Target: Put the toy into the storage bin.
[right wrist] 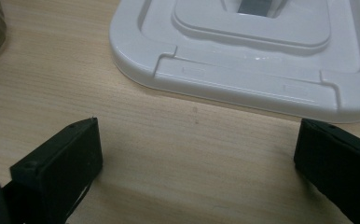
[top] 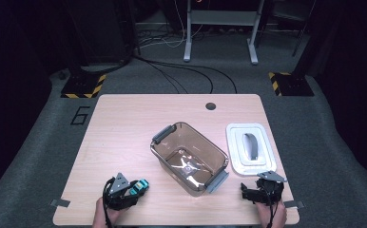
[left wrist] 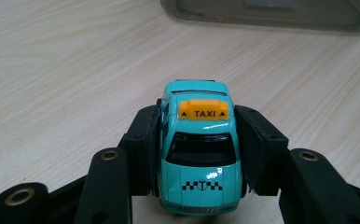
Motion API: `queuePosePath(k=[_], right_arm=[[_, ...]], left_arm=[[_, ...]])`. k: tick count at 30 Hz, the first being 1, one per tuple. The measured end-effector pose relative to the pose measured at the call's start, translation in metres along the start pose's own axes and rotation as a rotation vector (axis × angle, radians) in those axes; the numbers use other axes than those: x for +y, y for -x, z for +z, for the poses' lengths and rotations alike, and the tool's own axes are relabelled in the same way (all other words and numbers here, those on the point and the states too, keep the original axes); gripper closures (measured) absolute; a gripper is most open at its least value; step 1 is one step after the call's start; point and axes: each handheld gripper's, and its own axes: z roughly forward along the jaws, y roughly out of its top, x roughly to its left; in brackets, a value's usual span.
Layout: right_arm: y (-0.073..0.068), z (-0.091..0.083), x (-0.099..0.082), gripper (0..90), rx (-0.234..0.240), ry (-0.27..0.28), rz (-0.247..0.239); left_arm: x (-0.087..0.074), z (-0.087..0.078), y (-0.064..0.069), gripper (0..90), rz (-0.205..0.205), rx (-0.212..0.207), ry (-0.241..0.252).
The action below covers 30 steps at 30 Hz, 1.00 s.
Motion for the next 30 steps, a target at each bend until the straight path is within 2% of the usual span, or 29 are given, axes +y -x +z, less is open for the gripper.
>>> queuePosePath(k=[3,13,14,30], right_arm=[[0.0,0.0,0.0,0.3,0.0,0.0,0.001],[0.0,0.0,0.0,0.3,0.0,0.0,0.0],[0.0,0.0,0.0,0.3,0.0,0.0,0.0],[0.0,0.0,0.0,0.1,0.002,0.001,-0.006]], left_arm=[[0.0,-0.001,-0.001,52.7,0.005,-0.01,0.0],[0.004,-0.007,-0.001,52.7,0.019,-0.003,0.011],[0.004,-0.007,0.0,52.7,0.01,-0.001,0.016],[0.023,-0.018,-0.009,52.7,0.014,0.008,0.031]])
